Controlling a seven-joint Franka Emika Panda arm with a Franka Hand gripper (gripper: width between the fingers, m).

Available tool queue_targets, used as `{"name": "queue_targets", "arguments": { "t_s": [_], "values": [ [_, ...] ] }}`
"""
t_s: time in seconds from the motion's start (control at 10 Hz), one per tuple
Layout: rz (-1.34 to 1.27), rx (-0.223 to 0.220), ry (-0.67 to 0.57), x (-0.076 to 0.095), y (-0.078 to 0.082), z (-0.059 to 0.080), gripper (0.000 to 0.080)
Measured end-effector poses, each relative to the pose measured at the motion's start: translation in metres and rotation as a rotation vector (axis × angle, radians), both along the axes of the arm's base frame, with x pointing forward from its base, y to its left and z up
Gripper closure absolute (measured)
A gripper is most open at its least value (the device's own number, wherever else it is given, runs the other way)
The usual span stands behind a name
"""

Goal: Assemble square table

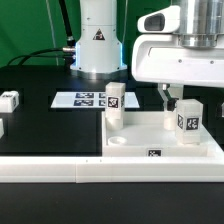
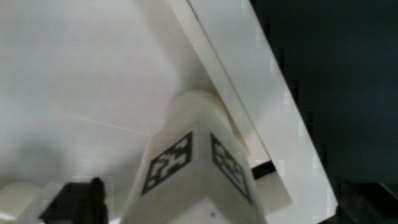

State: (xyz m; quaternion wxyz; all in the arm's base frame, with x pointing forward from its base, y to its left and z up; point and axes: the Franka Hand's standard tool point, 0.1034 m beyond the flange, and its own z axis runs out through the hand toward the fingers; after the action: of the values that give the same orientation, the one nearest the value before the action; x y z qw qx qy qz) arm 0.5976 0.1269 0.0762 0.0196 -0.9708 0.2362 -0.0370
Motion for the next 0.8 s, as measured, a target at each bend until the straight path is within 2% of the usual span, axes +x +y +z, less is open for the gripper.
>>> {"name": "queue_targets", "arguments": {
  "t_s": [0.4, 0.8],
  "values": [
    [0.357, -0.035, -0.007, 0.0012, -0.0043, 0.0003, 0.0151],
    [0.535, -0.053, -0.010, 0.0013, -0.0044, 0.0004, 0.0151]
  ]
}}
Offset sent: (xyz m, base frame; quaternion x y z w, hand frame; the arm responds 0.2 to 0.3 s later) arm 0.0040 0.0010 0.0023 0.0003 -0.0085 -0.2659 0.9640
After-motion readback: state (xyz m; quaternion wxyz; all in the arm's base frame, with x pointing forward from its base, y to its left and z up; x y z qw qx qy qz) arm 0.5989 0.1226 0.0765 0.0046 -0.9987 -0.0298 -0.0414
